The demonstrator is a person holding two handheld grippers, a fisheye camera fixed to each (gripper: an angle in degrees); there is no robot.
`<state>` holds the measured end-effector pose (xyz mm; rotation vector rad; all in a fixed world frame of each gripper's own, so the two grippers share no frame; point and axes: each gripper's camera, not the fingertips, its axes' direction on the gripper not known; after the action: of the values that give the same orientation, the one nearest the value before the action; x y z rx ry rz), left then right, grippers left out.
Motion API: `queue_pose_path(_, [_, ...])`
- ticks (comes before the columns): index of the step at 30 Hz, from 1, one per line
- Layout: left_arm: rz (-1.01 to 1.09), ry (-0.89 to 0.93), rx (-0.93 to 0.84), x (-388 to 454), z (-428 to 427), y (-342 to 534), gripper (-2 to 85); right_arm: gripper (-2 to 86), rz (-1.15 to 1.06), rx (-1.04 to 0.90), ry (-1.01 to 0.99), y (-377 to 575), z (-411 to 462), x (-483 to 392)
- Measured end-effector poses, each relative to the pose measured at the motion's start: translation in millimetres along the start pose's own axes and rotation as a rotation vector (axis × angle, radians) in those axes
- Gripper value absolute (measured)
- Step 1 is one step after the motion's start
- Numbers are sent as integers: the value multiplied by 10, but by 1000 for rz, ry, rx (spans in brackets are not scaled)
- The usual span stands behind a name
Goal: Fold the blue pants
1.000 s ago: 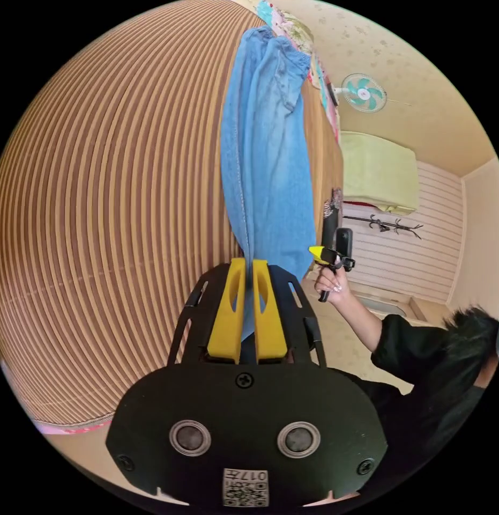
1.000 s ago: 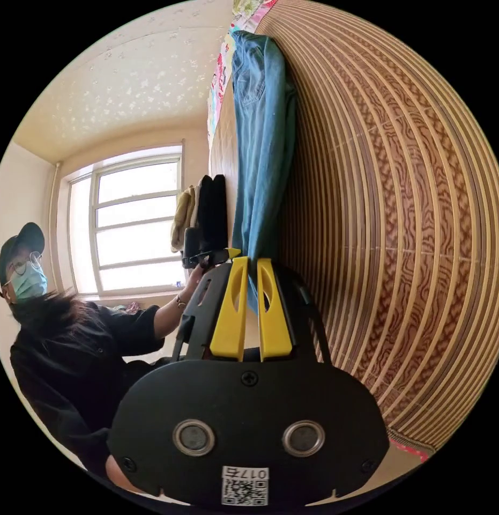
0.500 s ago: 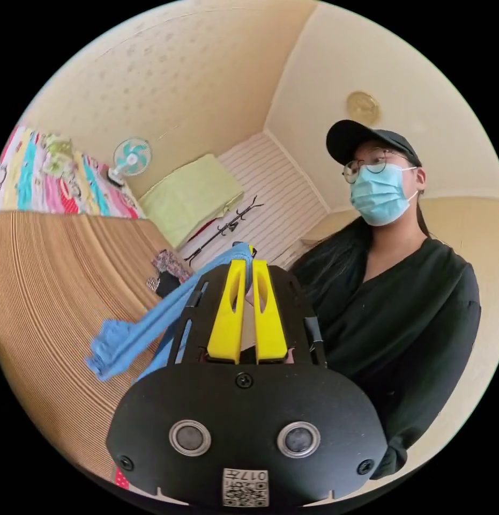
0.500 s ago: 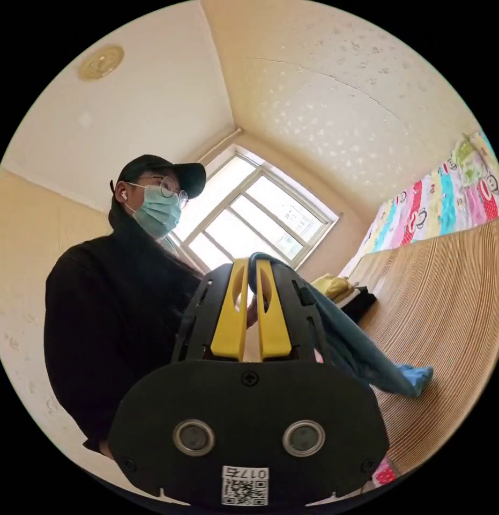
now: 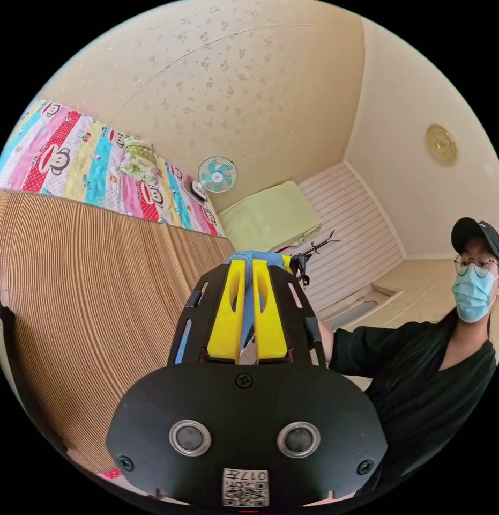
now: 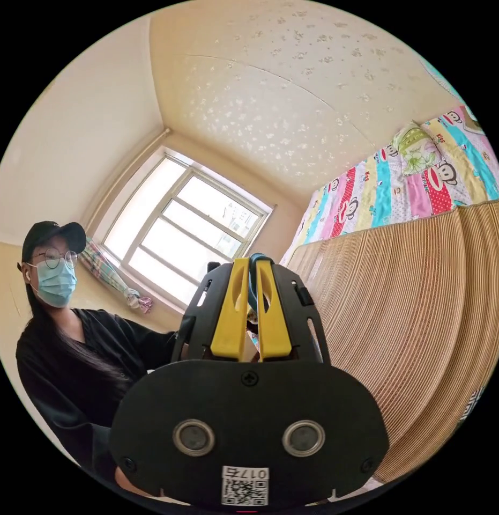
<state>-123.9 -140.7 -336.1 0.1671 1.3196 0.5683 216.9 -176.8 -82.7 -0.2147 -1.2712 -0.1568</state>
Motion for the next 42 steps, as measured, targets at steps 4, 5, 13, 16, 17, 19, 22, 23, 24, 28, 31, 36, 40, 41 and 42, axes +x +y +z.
queue_pose_path(4, [-136, -130, -143, -581, 426, 736, 27, 31, 116, -144, 168, 726, 204, 515])
queue_pose_path(5, [-170, -140, -167, -683, 494, 886, 32, 33, 158, -161, 191, 867, 214, 627])
queue_pose_path(13, [-730, -119, -272, -1893, 983, 2633, 143, 102, 756, -31, 230, 2322, -41, 1882])
queue_pose_path(16, [-703, -143, -218, -2062, 1059, 2482, 148, 138, 740, -46, 218, 2073, 107, 2118])
queue_pose_path(17, [-689, -155, -217, -2099, 1090, 2420, 149, 145, 727, -62, 228, 1995, 157, 2167])
queue_pose_path(19, [-621, -195, -222, -2260, 1247, 2134, 154, 162, 674, -147, 265, 1675, 401, 2391])
queue_pose_path(22, [-564, -208, -286, -2491, 1541, 1863, 121, 166, 653, -238, 215, 1447, 745, 2663])
queue_pose_path(23, [-554, -206, -308, -2527, 1613, 1840, 109, 160, 649, -273, 222, 1425, 823, 2693])
queue_pose_path(24, [-538, -196, -349, -2574, 1754, 1836, 90, 147, 637, -296, 313, 1384, 875, 2667])
queue_pose_path(28, [-654, -131, -319, -2569, 1823, 2032, 72, 101, 657, -326, 180, 1396, 922, 2483])
queue_pose_path(31, [-682, -82, -392, -2350, 1735, 2296, 64, 89, 660, -356, 81, 1487, 928, 2083])
queue_pose_path(36, [-710, 105, -327, -1735, 1137, 2813, 63, 78, 567, -400, -36, 1360, 1110, 1169])
queue_pose_path(40, [-746, 166, -49, -1159, 159, 3163, 63, 73, 415, -492, -154, 923, 1740, 416])
queue_pose_path(41, [-743, 165, -5, -1083, -2, 3188, 63, 73, 389, -510, -176, 846, 1869, 314])
queue_pose_path(42, [-731, 157, 80, -937, -340, 3210, 62, 73, 333, -548, -228, 678, 2155, 98])
